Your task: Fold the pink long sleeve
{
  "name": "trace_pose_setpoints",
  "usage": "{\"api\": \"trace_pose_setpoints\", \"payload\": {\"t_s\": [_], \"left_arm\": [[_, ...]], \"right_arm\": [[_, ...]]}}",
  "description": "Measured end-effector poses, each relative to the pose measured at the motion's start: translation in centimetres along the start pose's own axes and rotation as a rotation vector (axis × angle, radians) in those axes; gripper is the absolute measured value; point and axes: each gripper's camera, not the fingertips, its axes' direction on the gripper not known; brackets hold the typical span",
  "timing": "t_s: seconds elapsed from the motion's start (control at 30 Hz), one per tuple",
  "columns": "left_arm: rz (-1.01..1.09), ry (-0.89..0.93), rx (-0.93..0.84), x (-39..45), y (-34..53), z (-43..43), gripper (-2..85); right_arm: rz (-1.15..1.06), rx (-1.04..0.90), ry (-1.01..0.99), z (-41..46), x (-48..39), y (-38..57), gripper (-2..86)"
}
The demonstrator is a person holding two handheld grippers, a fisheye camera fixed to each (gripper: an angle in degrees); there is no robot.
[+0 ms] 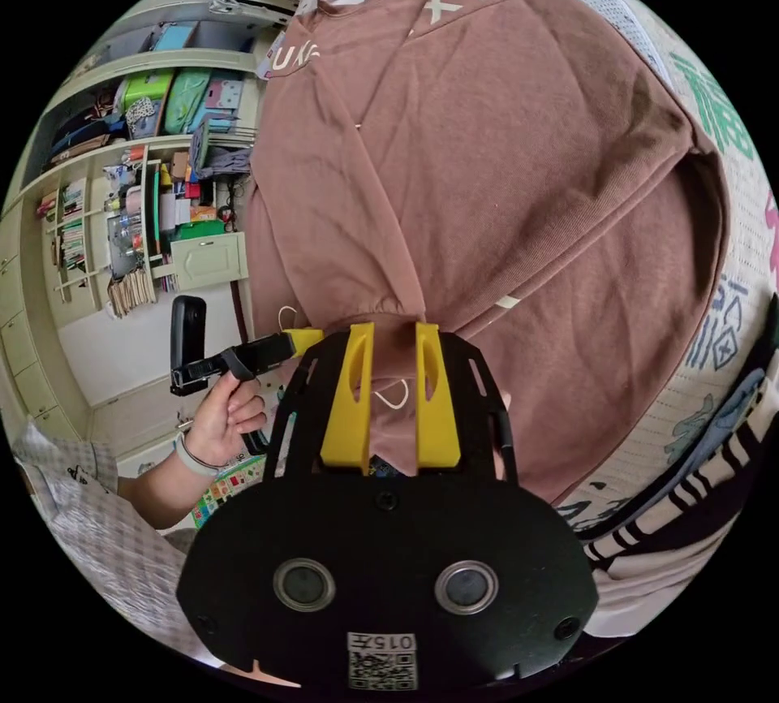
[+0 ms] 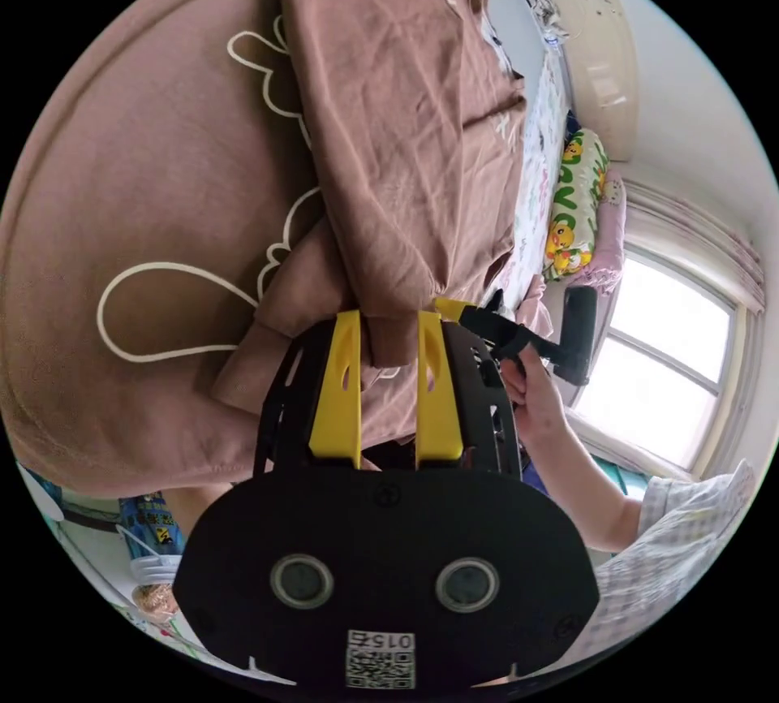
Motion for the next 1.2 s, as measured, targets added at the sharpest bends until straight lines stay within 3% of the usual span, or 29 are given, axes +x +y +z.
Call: {"api": "trace_pose_setpoints", "payload": {"t_s": [0.3, 0.47, 0.67, 0.83, 1.0, 1.2], "left_arm": [[-0.064, 0.04, -0.07, -2.0, 2.8, -2.7, 0.6], [-0.072, -0.021, 0.029, -2.1, 5.0, -5.9, 1.0], [-0.097, -0.039, -0.079, -3.2, 3.7, -4.0, 7.3], [-0.089, -0.04, -0.102, -4.4, 3.8, -4.2, 2.2], [-0.059, 0.057, -0.035, -5.5, 5.8, -7.6, 0.9], [-0.026, 0.141, -0.074, -5.0, 5.3, -5.0, 0.6]], "right_arm": [[0.034, 0.02, -0.044, -3.0, 2.1, 3.8, 3.6], [0.009, 0.037, -0.029, -4.6, 2.4, 6.2, 3.8], [-0.015, 0.03, -0.017, -5.9, 2.5, 8.4, 5.0], [0.026, 0.017, -0.007, -8.5, 4.1, 10.5, 3.6], [0.098, -0.009, -0.027, -10.5, 7.2, 13.8, 3.2], [0.057, -0.015, -0.111, -12.2, 8.0, 16.6, 3.8]]}}
